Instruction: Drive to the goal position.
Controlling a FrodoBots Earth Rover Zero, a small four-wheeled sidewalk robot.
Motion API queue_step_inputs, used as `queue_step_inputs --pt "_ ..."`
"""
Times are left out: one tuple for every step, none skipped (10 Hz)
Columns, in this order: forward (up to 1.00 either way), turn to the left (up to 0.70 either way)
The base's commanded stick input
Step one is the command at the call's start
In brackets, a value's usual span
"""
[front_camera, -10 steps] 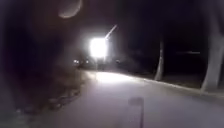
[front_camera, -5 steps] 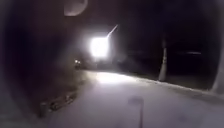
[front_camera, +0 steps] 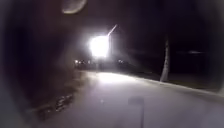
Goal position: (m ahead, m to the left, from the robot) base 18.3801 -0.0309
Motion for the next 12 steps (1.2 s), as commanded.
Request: queue_step_inputs --pt "0.7 0.0" --pt "0.7 0.0" --pt "0.7 0.0" --pt "0.7 0.0" --pt "0.7 0.0" --pt "0.7 0.0" --pt "0.7 0.0" --pt "0.7 0.0" --pt "0.7 -0.12" --pt "0.7 -0.29" --pt "0.7 -0.14" --pt "0.7 -0.01"
